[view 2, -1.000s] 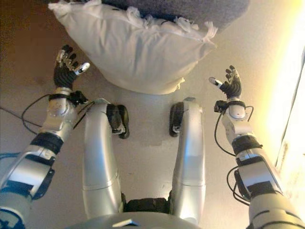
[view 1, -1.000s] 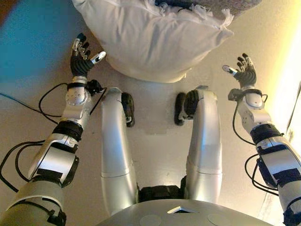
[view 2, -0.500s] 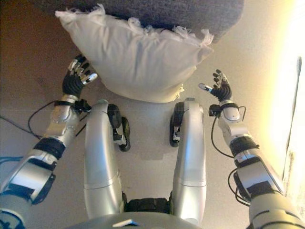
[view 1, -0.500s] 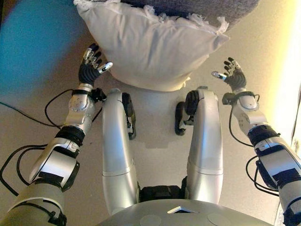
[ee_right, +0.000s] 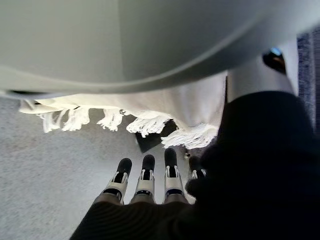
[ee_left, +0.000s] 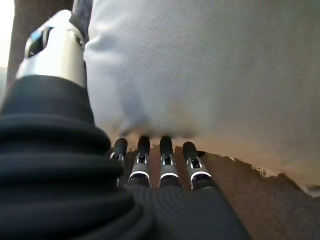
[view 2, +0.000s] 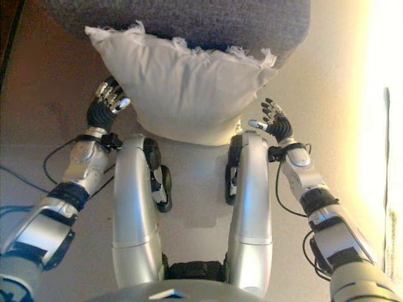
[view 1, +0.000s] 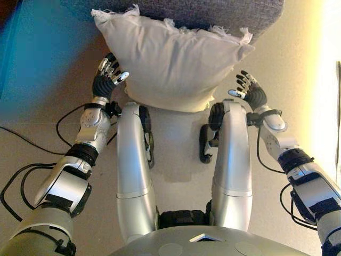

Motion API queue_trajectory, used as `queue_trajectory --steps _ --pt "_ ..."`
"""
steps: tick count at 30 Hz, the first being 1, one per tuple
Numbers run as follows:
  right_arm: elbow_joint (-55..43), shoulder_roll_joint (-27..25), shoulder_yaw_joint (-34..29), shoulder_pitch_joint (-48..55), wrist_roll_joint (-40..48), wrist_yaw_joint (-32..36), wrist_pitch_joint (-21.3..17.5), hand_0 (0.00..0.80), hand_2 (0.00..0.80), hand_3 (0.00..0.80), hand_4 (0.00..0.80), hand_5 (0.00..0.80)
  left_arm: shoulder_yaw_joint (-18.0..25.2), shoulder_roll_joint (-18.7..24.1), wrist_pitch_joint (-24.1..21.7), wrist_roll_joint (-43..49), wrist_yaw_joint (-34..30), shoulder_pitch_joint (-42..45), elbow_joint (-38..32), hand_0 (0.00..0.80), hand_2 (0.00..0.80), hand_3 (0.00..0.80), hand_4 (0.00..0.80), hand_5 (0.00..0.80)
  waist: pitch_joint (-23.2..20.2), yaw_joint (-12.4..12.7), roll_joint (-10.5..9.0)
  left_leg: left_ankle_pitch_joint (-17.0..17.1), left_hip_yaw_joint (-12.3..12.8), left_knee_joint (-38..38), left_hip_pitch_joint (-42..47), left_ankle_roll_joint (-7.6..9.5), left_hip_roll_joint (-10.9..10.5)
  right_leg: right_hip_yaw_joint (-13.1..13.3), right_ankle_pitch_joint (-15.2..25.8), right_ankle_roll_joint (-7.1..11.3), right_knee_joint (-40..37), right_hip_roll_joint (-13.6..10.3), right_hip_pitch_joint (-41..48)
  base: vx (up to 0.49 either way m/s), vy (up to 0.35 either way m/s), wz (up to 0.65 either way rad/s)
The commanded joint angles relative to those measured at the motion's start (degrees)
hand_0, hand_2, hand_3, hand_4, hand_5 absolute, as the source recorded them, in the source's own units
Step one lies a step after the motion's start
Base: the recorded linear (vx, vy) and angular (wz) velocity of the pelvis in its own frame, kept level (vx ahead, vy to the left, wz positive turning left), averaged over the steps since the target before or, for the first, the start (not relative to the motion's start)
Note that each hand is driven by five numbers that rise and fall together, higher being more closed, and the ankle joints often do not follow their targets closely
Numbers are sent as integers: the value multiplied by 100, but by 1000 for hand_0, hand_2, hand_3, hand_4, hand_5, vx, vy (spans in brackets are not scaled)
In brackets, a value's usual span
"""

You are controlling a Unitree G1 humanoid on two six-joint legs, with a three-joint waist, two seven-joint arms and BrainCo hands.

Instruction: Pick up the cushion and take it to the sofa

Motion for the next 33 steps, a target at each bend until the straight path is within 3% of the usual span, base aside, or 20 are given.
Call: queue_trajectory --steps 1,8,16,22,28,33 --pt "-696 227 149 -194 270 -72 -395 0 0 0 0 0 -302 -737 90 31 110 -152 -418 0 0 0 0 0 -71 45 70 -500 1055 -69 156 965 -151 -877 -483 -906 -44 -52 428 55 -34 -1" --pt "-612 638 327 -666 225 -360 -62 0 0 0 0 0 -361 -975 763 -206 505 -499 -220 0 0 0 0 0 -71 8 59 -452 1162 118 156 989 -210 -951 -451 -963 86 22 428 54 -23 1" --pt "-549 921 347 -902 142 -929 218 0 0 0 0 0 -435 -1157 1160 -198 705 -661 -103 0 0 0 0 0 -71 -18 56 -379 1255 147 156 1034 -243 -1000 -396 -1006 113 50 428 50 -13 0" --pt "-392 883 190 -952 45 -1986 421 0 0 0 0 0 -435 -1089 1200 -135 962 -699 3 0 0 0 0 0 -71 -35 52 -290 1281 22 156 1029 -271 -978 -292 -988 12 54 428 53 14 0" --pt "-439 692 1 -1010 -152 -2007 633 0 0 0 0 0 -339 -908 1057 -88 1119 -713 -123 0 0 0 0 0 -71 -5 98 -93 1232 -451 156 1018 -383 -902 -80 -918 -372 12 428 38 25 3" --pt "-428 657 -2 -1325 -96 -1752 789 0 0 0 0 0 -315 -830 1225 -56 1135 -851 -193 0 0 0 0 0 -71 49 138 155 1150 -865 156 992 -465 -832 184 -797 -740 -55 428 30 5 1"
